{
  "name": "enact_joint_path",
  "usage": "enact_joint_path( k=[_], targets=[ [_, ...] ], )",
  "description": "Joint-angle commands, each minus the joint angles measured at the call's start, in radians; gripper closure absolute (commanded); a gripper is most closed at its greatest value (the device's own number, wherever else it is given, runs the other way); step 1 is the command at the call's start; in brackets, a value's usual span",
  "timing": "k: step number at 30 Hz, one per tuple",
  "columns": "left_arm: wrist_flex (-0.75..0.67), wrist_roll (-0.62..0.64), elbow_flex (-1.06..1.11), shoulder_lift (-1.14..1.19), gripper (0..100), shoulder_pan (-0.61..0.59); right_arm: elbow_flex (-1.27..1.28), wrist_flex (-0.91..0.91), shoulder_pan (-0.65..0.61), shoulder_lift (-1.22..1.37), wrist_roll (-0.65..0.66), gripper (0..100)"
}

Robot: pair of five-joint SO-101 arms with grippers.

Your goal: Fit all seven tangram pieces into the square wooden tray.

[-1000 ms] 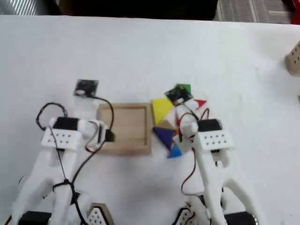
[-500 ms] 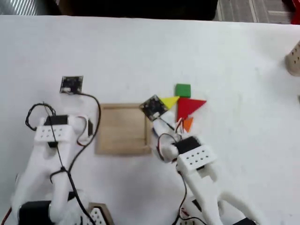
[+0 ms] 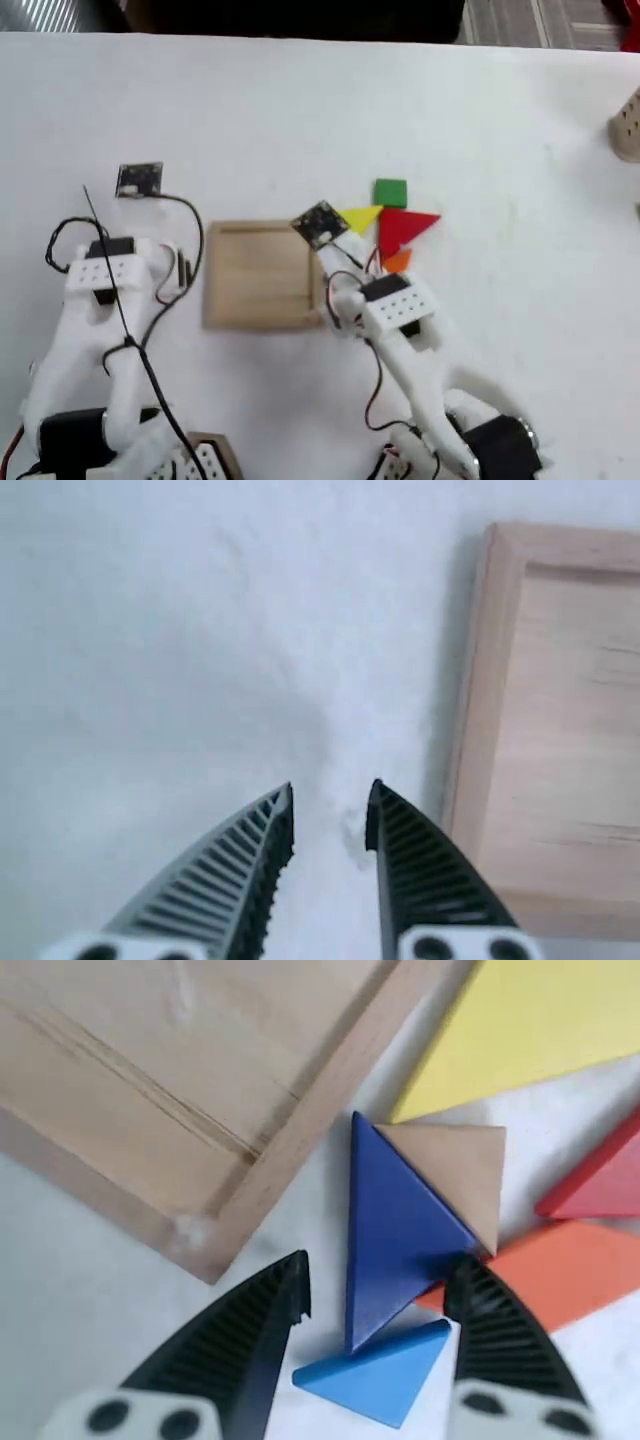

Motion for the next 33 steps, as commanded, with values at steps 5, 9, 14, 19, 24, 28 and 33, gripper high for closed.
enact_joint_path(
  k=[5,9,14,19,24,28,33],
  targets=[
    [-0.026,0.011,-0.055,0.004,86,-0.012,-0.178,0.051,0.005,0.139,0.037,78.6],
    [-0.026,0.011,-0.055,0.005,86,-0.013,-0.258,0.11,0.008,0.214,0.038,78.6],
    [-0.026,0.011,-0.055,0.005,86,-0.013,-0.322,0.162,0.007,0.277,0.089,78.6],
    [-0.026,0.011,-0.055,0.005,86,-0.012,-0.327,0.177,-0.001,0.289,0.126,78.7],
    [-0.026,0.011,-0.055,0.007,86,-0.01,-0.327,0.188,-0.015,0.291,0.158,78.9],
    [-0.028,0.011,-0.055,0.007,86,-0.008,-0.327,0.188,-0.015,0.291,0.158,79.0],
    [-0.046,0.011,-0.048,0.007,86,-0.008,-0.345,0.165,0.005,0.283,0.16,78.6]
  ],
)
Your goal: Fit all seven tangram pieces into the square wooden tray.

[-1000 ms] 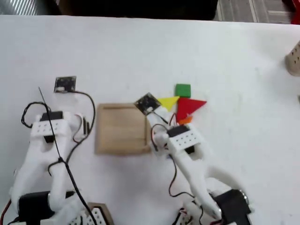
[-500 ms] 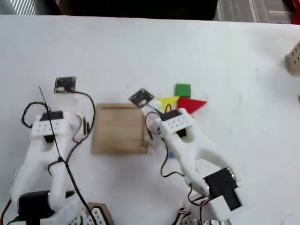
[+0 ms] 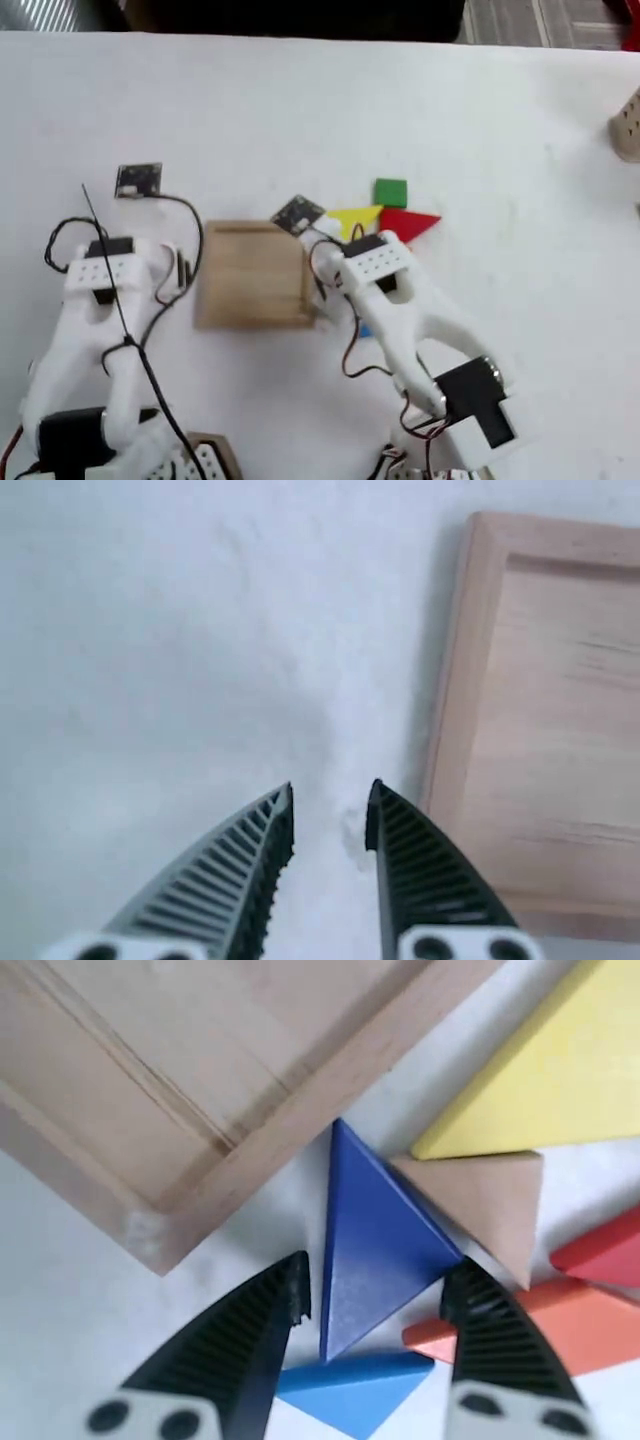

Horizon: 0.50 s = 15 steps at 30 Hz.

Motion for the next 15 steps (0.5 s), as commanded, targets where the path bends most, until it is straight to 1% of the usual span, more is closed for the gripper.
enact_joint_path(
  k=[1,5,9,15],
  targets=[
    [-0.054,0.009,-0.048,-0.001,86,-0.005,-0.077,-0.013,0.016,-0.004,0.015,78.6],
    [-0.06,0.009,-0.046,-0.001,86,-0.005,-0.106,-0.019,0.028,0.001,0.017,78.6],
    [-0.061,0.008,-0.046,-0.001,86,-0.005,-0.109,-0.033,0.016,0.001,0.071,78.6],
    [-0.061,0.006,-0.048,-0.001,86,-0.005,-0.11,-0.035,0.013,0.045,0.08,72.4]
  ],
)
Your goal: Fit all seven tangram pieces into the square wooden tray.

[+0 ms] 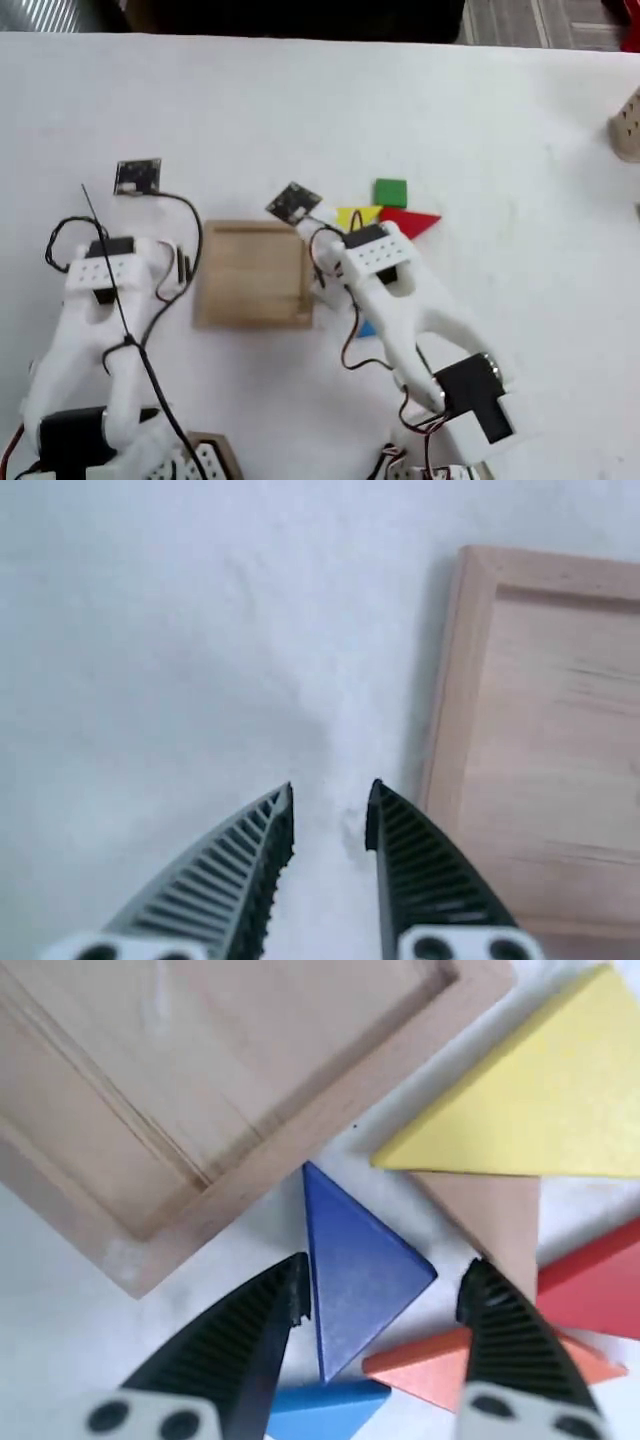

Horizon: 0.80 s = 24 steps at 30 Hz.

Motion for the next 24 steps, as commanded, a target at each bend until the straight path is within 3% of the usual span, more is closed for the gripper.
enact_joint_path(
  k=[1,7,15,21,24],
  targets=[
    [-0.018,0.003,-0.048,-0.001,86,-0.005,-0.044,-0.016,-0.002,0.025,0.018,73.1],
    [-0.018,0.003,-0.048,-0.001,86,-0.005,-0.075,0.041,-0.007,0.042,0.095,77.3],
    [-0.018,0.003,-0.048,-0.001,86,-0.005,-0.072,0.041,-0.007,0.042,0.101,77.8],
    [-0.018,0.003,-0.048,-0.001,86,-0.005,-0.071,0.042,-0.002,0.041,0.092,94.5],
    [-0.018,0.005,-0.048,-0.001,86,-0.005,-0.071,0.045,-0.001,0.041,0.092,94.7]
  ],
)
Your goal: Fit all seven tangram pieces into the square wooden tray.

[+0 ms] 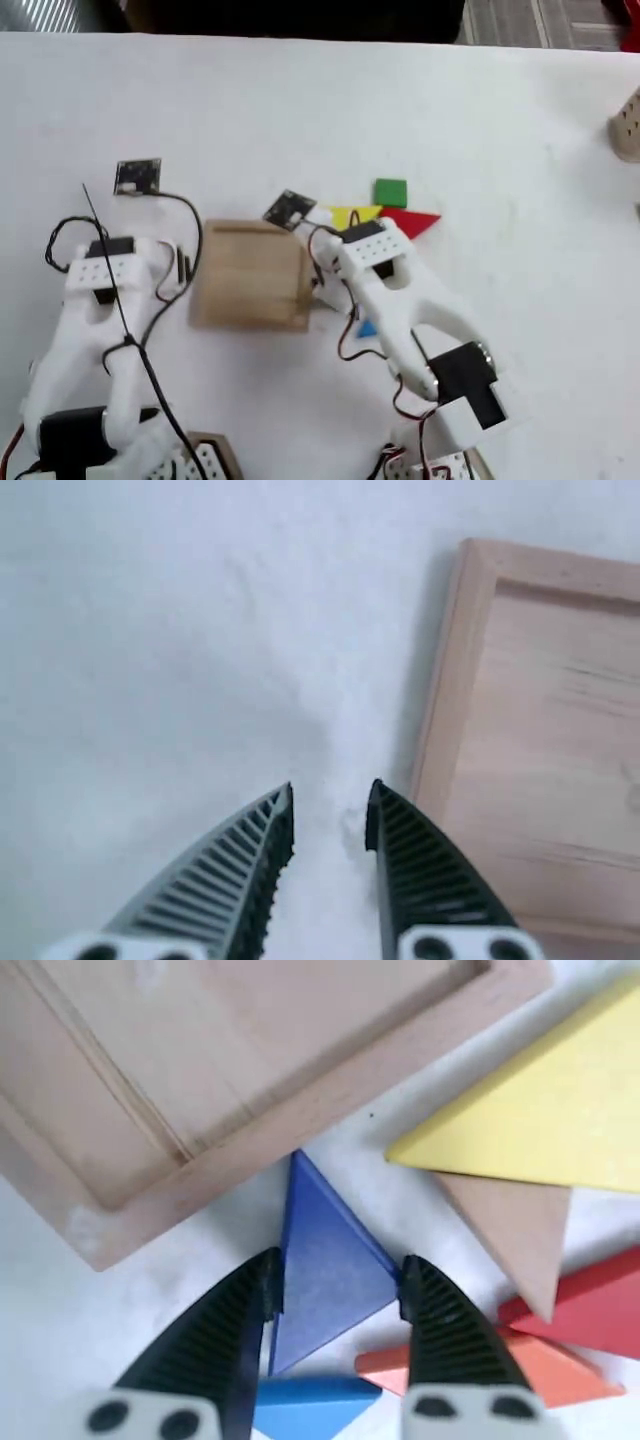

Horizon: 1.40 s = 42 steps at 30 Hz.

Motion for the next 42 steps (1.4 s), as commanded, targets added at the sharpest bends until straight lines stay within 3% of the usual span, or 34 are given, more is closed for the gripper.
enact_joint_path(
  k=[1,9,14,19,25,29,32,38,42],
  targets=[
    [-0.018,0.005,-0.048,-0.001,86,-0.005,-0.034,0.013,-0.001,-0.008,0.003,94.4],
    [-0.02,0.005,-0.048,-0.001,86,-0.005,-0.054,0.039,0.079,-0.036,0.003,94.6],
    [-0.04,0.006,-0.046,0.001,86,-0.005,-0.129,0.191,0.077,-0.128,0.0,94.6],
    [-0.04,0.006,-0.046,-0.002,86,-0.013,-0.219,0.295,0.074,-0.223,-0.138,94.3],
    [-0.051,0.021,-0.057,-0.007,86,-0.096,-0.269,0.291,-0.081,-0.243,-0.342,94.3],
    [-0.084,0.135,-0.055,-0.007,86,-0.139,-0.265,0.211,-0.226,-0.2,-0.532,94.3],
    [-0.084,0.143,-0.055,-0.007,86,-0.142,-0.267,0.108,-0.292,-0.133,-0.635,94.3],
    [-0.084,0.143,-0.055,-0.007,86,-0.142,-0.269,-0.036,-0.358,0.024,-0.661,93.3],
    [-0.084,0.143,-0.055,-0.007,86,-0.142,-0.307,-0.005,-0.377,0.065,-0.658,81.4]
  ],
)
